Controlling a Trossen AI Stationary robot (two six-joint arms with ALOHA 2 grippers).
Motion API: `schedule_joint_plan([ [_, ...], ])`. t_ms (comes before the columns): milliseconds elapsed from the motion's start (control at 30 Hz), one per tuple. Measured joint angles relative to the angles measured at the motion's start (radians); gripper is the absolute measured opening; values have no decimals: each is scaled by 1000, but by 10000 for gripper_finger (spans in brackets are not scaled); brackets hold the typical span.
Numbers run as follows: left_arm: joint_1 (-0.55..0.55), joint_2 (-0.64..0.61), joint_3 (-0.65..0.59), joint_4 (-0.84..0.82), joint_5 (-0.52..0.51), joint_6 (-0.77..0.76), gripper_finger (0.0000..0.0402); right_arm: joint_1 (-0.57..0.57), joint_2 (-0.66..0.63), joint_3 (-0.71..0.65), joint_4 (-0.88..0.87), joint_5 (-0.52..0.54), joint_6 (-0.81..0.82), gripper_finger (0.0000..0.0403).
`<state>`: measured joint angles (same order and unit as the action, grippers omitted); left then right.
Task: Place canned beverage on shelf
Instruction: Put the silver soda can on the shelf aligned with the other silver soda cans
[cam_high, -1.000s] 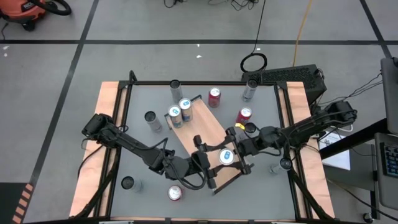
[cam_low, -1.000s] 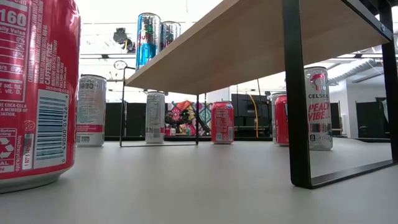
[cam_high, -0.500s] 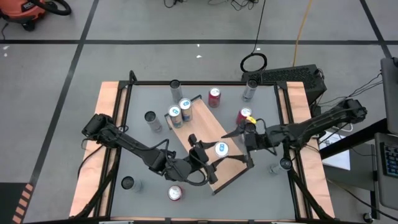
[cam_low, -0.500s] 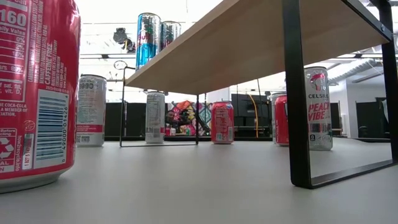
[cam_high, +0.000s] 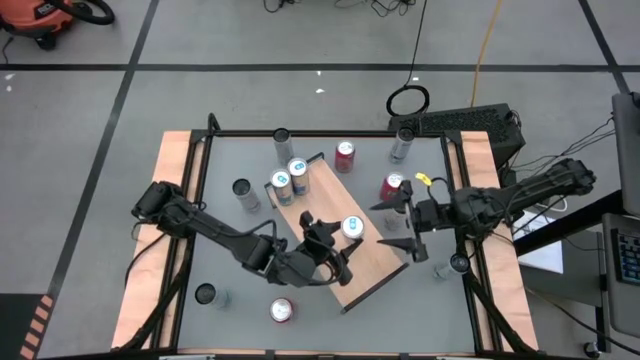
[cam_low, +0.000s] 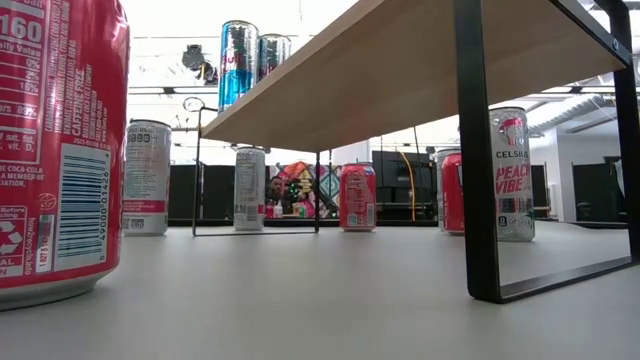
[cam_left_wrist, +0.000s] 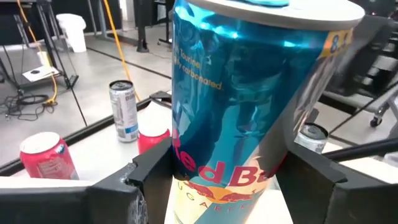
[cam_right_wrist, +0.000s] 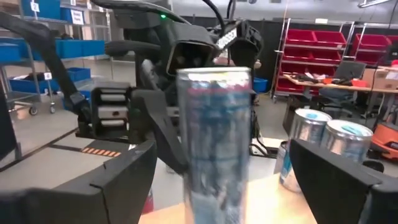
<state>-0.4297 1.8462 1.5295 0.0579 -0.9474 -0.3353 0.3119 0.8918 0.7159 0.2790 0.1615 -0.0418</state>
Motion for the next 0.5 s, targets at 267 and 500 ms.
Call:
schedule_joint_plan([
  [267,8,0,0,-37,0,-1,237,-17,115,119,-82,-4,-2,341],
  [500,7,0,0,-57,0,0,237,-35,177,176,-100,-23,-30,340],
])
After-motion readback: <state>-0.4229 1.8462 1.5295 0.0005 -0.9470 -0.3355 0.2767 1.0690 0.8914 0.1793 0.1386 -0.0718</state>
